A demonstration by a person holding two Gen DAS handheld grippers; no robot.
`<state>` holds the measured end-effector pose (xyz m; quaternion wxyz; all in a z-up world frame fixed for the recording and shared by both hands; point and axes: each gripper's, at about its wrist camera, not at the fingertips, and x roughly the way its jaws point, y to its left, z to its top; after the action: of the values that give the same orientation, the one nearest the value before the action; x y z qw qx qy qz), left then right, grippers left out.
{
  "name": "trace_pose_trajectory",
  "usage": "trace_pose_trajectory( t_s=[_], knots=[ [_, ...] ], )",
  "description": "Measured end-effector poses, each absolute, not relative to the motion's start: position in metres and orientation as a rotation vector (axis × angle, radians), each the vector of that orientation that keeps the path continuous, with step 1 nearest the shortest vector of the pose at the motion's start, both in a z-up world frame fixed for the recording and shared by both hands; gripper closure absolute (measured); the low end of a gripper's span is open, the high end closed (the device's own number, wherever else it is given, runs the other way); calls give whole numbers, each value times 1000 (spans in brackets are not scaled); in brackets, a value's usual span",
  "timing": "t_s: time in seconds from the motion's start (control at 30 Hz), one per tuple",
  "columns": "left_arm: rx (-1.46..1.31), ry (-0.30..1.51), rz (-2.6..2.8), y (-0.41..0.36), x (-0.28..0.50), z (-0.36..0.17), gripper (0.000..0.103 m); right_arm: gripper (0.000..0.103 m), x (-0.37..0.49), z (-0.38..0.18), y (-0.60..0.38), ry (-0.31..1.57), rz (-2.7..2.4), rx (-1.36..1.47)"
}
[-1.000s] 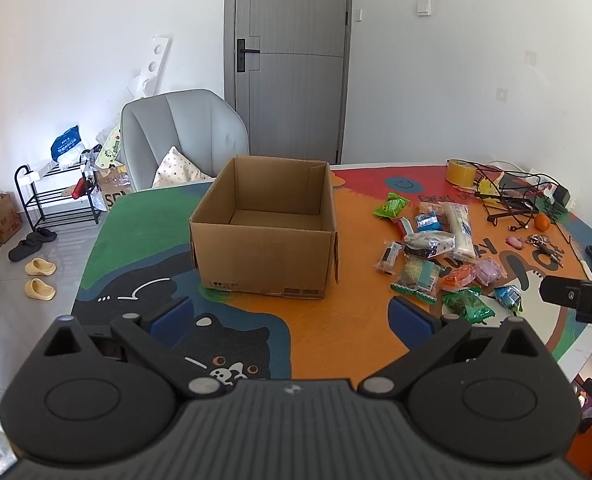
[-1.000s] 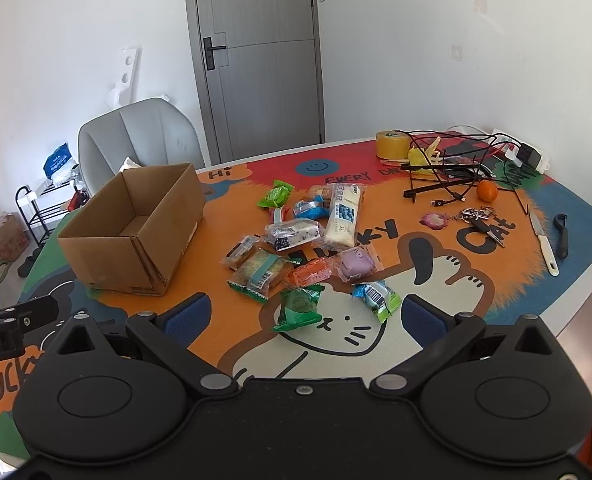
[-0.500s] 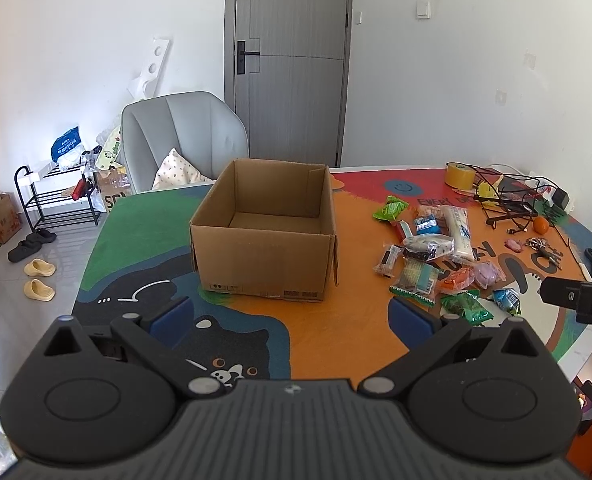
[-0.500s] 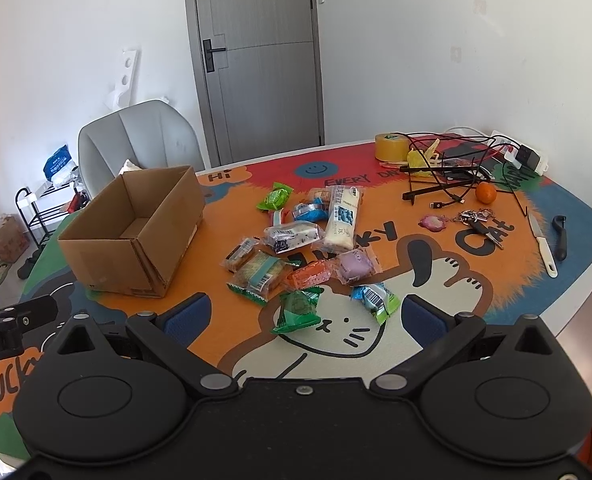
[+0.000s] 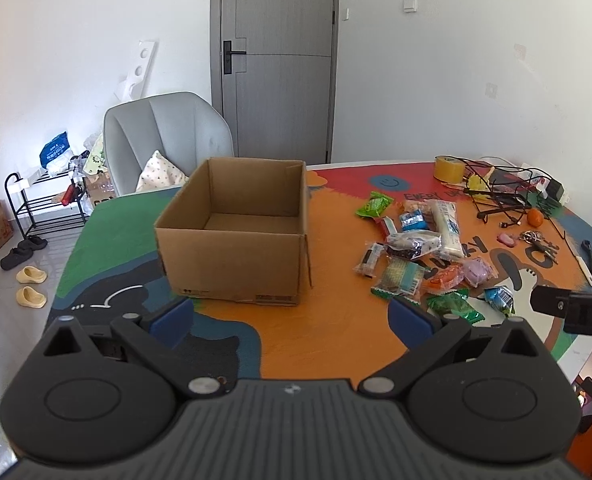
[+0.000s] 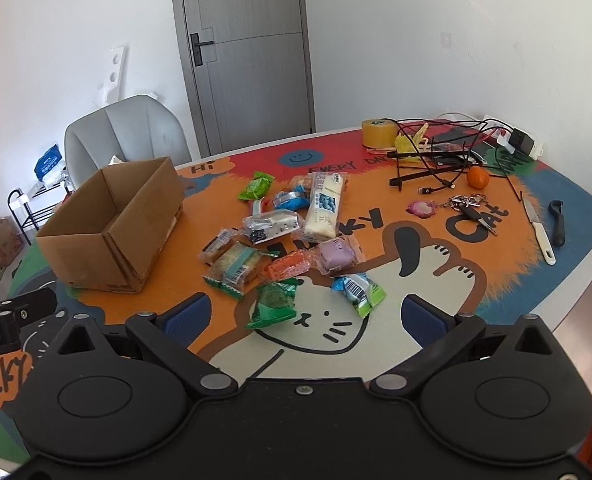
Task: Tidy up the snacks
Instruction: 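Grasp the green snack packet with the left gripper while the right gripper grasps the blue-white packet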
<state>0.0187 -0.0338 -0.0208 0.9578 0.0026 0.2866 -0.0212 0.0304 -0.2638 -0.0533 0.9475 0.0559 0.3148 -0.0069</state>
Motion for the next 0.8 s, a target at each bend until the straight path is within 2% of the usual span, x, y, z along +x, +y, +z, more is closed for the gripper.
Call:
trace_pose_trajectory(
  t_s=[0.8],
  knots=[
    [-6,625,-187,-103,67,-69,1,0,56,-105,-316,654,-49,174]
  ],
)
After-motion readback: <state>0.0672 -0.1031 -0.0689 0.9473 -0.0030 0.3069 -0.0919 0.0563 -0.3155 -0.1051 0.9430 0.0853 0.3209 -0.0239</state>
